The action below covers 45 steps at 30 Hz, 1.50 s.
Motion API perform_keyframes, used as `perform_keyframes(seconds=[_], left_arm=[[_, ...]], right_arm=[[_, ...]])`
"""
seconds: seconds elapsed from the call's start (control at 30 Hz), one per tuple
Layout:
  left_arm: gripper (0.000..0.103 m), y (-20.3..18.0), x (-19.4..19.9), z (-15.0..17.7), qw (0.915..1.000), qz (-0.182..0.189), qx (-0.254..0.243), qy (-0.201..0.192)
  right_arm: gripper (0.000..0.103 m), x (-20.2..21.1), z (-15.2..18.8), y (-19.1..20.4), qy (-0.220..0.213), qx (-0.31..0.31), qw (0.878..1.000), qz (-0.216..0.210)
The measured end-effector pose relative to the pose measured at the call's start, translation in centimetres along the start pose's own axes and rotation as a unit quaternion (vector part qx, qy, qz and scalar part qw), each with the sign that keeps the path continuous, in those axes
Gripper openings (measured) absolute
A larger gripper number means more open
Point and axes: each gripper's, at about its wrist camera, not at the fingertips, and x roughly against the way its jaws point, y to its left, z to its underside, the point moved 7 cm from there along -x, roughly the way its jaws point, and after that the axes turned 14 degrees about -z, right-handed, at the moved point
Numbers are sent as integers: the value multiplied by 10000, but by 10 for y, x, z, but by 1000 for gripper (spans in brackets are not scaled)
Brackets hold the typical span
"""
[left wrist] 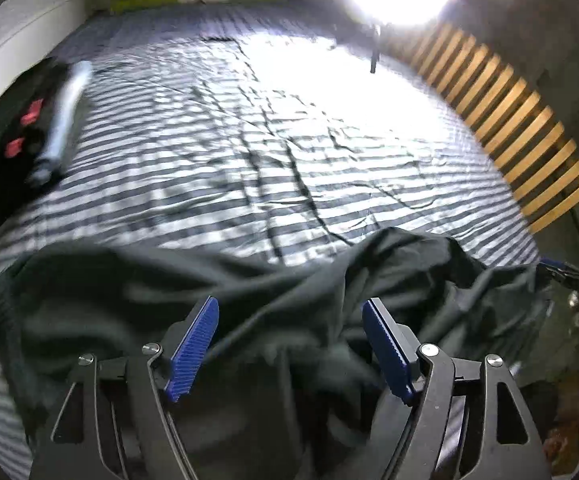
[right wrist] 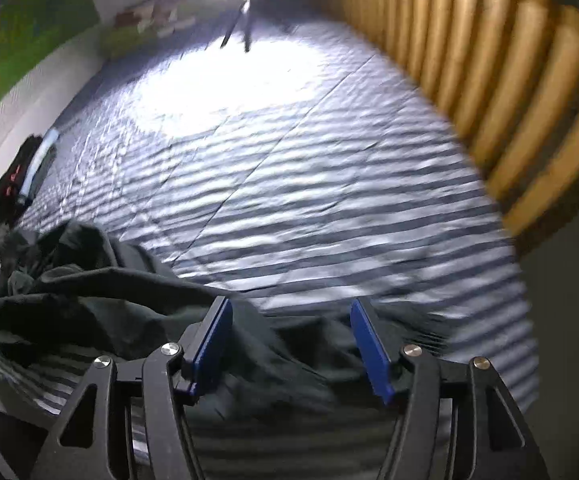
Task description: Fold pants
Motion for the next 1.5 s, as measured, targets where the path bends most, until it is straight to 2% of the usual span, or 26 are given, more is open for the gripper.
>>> perform_keyframes(seconds=[0.07,0.13,0.17,0.2,0.23,0.27,0.4,0.5,0.7,0.8,0.83,0.87,0.9,0.93,0.97,1.07,1.17,1.23,1.3,1.33,1.37,1.43,1.5], left_arm=[[78,-19,-32,-8,9992,-159,-280,250],[78,-32,-56,-10,9982,-87,-343,475],[73,-38,-65,-7,9978,-96,-391,523],[43,-43,-71,-4,9970,-138,-534,543],[19,-46,-75,-1,9961,-210,-637,573],[2,-44,-75,2,9961,-306,-614,563],[1,-17,-46,-4,9994,-284,-159,127],[1,11,0,-9,9989,-81,314,-337],[1,49,84,5,9934,-134,507,-1019],[1,67,110,14,9900,-236,605,-1255],[1,75,120,20,9891,-277,639,-1296],[1,81,124,22,9887,-263,700,-1299],[1,86,127,26,9890,-186,733,-1272],[1,90,128,30,9893,-213,734,-1241],[1,91,129,32,9895,-250,695,-1243],[1,92,128,37,9896,-402,569,-1262],[1,95,121,39,9908,-402,543,-1174],[1,95,113,40,9916,-464,495,-1104],[1,96,96,42,9924,-606,460,-963],[1,97,91,42,9924,-666,467,-921],[1,101,83,43,9928,-657,533,-844],[1,103,74,43,9931,-660,590,-774],[1,105,66,46,9932,-659,653,-708]], right_arm=[[58,-23,-5,16,137,239,9996,33],[58,-39,-9,32,209,425,9989,-70],[58,-48,-13,40,249,476,9985,-138],[59,-58,-16,46,346,536,9977,-219],[59,-69,-18,53,484,610,9965,-289],[59,-81,-17,60,652,705,9948,-335],[59,-115,-18,87,1010,1076,9883,-373],[59,-125,-21,111,1092,1260,9842,-591],[59,-131,-31,158,1138,1507,9772,-975],[59,-136,-28,178,1243,1732,9735,-832],[55,-141,-27,180,1330,1778,9724,-721],[29,-143,-24,182,1422,1807,9711,-643],[10,-146,-21,180,1560,1791,9697,-566],[2,-146,-20,177,1607,1742,9702,-513],[1,-144,-23,175,1505,1673,9731,-486],[1,-125,-40,174,1115,1600,9796,-489],[1,-101,-50,169,869,1546,9828,-507],[1,-88,-42,165,892,1534,9825,-562],[1,-77,-34,156,872,1595,9827,-358],[9,-70,-30,148,790,1588,9841,-94],[25,-67,-27,143,749,1514,9856,33],[47,-55,-21,123,559,1081,9925,-60],[48,-45,-16,106,397,446,9976,-348]])
